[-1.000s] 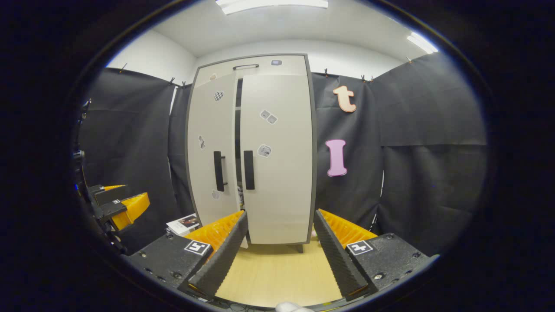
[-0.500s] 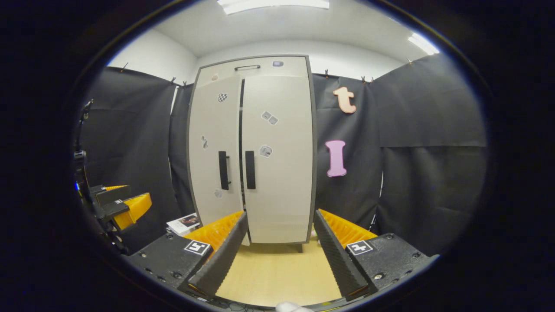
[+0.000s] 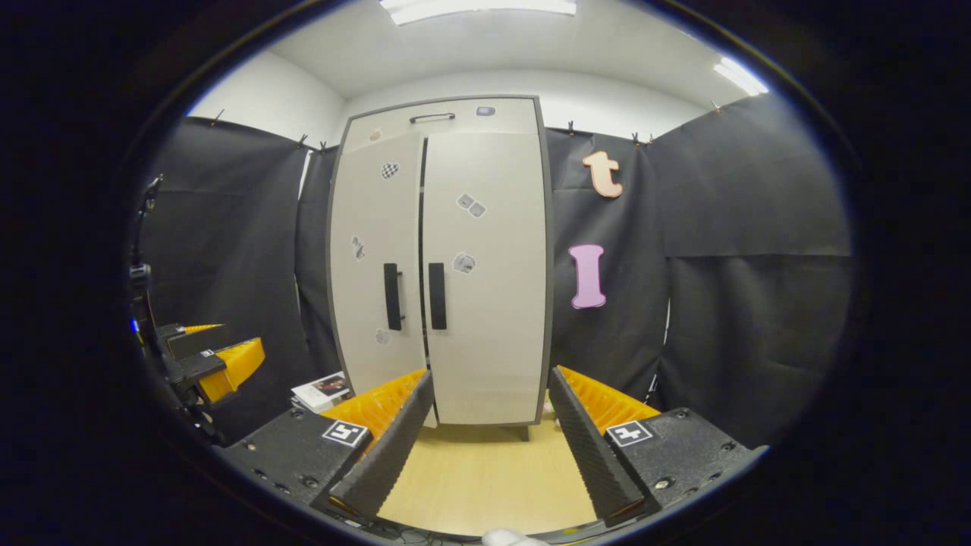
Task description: Grab one shoe with the right hand and put it into the shoe cabinet, grab the other shoe with the left hand and put it into the shoe cabinet; then close the right door with the right hand and the left door with the left hand.
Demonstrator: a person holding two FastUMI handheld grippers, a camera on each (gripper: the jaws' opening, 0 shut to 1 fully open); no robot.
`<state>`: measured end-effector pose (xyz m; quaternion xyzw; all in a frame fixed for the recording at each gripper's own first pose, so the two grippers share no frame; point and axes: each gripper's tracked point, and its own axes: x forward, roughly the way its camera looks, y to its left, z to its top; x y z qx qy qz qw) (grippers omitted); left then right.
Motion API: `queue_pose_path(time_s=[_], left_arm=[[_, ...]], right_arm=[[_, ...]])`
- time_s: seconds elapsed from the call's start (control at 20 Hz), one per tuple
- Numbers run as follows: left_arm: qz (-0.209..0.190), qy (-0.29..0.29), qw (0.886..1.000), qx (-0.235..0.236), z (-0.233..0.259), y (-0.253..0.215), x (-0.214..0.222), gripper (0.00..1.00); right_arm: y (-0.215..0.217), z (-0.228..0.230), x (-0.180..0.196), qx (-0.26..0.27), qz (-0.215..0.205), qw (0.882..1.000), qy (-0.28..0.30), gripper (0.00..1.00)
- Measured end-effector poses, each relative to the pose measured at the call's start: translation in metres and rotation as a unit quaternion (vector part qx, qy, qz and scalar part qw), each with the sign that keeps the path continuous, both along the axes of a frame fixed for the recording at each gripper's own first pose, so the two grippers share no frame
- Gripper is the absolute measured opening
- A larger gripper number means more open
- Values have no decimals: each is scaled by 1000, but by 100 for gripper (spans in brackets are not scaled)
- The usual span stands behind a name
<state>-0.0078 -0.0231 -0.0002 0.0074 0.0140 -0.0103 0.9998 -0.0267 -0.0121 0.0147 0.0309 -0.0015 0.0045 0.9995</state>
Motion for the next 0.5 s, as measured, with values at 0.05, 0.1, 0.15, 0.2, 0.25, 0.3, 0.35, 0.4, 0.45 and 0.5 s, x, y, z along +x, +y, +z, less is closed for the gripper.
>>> queue_pose_path(time_s=[0.05, 0.1, 0.15, 0.2, 0.25, 0.3, 0.35, 0.4, 0.45, 0.5], left_arm=[[0, 0, 1000, 0, 0, -1, 0, 96], [1, 0, 1000, 1, 1, -2, 1, 96], [1, 0, 1000, 2, 0, -2, 0, 96], [1, 0, 1000, 2, 0, -3, -1, 96], [2, 0, 1000, 2, 1, -3, -1, 96], [2, 0, 1000, 3, 2, -4, -1, 96], [3, 0, 1000, 2, 2, -4, -1, 96], [3, 0, 1000, 1, 2, -5, -1, 96], [4, -1, 1000, 2, 3, -6, -3, 96], [6, -2, 1000, 3, 4, -5, -4, 96]], right_arm=[[-1, 0, 0, -1, 0, 1000, 1, 99], [-1, -1, 1, -1, 1, 1000, 1, 99], [-1, 0, 0, -1, 2, 1000, 1, 99], [-2, -1, 0, -1, 2, 1000, 1, 99], [-2, -1, 1, 0, 3, 1000, 1, 99], [-3, -1, 1, -1, 3, 1000, 1, 99], [-4, -1, 1, -1, 2, 1000, 1, 99], [-5, -2, 1, -1, 2, 1000, 1, 99], [-7, -1, 2, -1, 1, 1000, 0, 99], [-7, -2, 2, -1, 1, 1000, 0, 99]])
